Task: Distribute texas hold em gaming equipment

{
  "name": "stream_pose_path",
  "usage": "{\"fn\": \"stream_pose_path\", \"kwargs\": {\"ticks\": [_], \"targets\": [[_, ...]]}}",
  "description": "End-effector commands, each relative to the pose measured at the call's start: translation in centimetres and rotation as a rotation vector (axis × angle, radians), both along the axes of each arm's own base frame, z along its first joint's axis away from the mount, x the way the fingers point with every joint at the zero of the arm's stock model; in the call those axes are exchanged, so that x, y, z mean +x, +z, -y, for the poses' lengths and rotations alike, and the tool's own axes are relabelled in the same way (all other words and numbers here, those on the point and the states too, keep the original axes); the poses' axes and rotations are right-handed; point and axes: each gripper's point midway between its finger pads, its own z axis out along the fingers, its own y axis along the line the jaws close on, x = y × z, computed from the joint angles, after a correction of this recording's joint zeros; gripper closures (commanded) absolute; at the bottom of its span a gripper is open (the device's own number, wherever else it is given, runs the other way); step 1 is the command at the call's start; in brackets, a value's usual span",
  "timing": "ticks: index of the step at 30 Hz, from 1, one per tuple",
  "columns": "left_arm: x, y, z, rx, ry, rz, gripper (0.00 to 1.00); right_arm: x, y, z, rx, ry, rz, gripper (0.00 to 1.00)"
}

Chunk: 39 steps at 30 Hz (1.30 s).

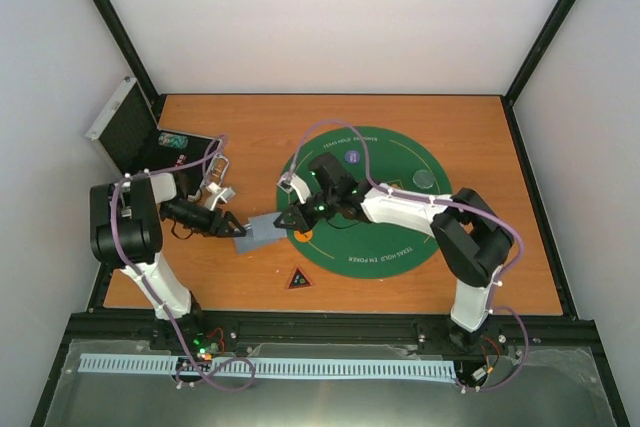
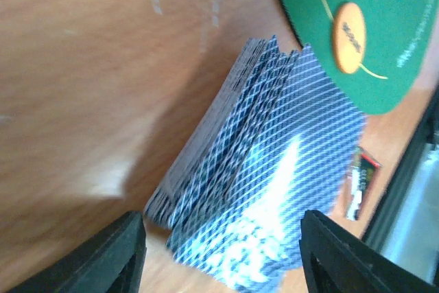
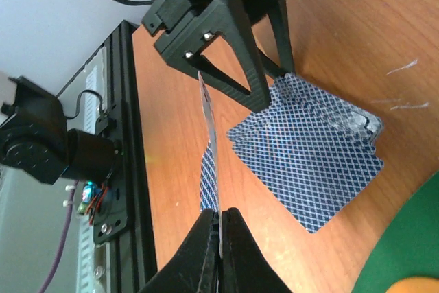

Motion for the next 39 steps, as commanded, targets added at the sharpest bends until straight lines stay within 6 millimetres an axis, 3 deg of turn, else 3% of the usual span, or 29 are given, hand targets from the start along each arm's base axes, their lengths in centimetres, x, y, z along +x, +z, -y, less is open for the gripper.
{"fn": "stream_pose_path", "kwargs": {"ticks": [1, 4, 8, 14, 24, 26, 31, 39], "targets": [[3.2, -1.5, -4.6, 0.253, 0.045, 0.115, 0.36, 1.3, -1.6, -1.0, -0.055, -0.009, -0.024, 0.97], [3.9, -1.4, -5.5, 0.312, 0.064, 0.151, 0.30, 1.3, -2.9, -1.7, -0.068, 0.013, -0.084, 0.97], [4.3, 1.1, -4.8, 0.271, 0.061, 0.227, 0.23, 1.6, -4.1, -2.7, -0.082, 0.040, -0.135, 0.97], [5.0, 4.3, -4.9, 0.294, 0.056, 0.353, 0.20, 2.6, -5.6, -4.1, -0.086, 0.062, -0.201, 0.97], [5.0, 5.4, -4.9, 0.297, 0.060, 0.385, 0.20, 3.3, -6.7, -5.3, -0.071, 0.078, -0.323, 0.95], [5.0, 5.5, -4.8, 0.296, 0.059, 0.388, 0.20, 3.3, -7.2, -5.2, -0.085, 0.076, -0.341, 0.90], [5.0, 6.0, -4.7, 0.292, 0.053, 0.401, 0.20, 3.9, -7.9, -5.1, -0.137, 0.047, -0.326, 0.67], [4.6, 8.4, -3.8, 0.240, 0.032, 0.439, 0.20, 6.0, -7.5, -3.8, -0.262, -0.051, -0.205, 0.46]]}}
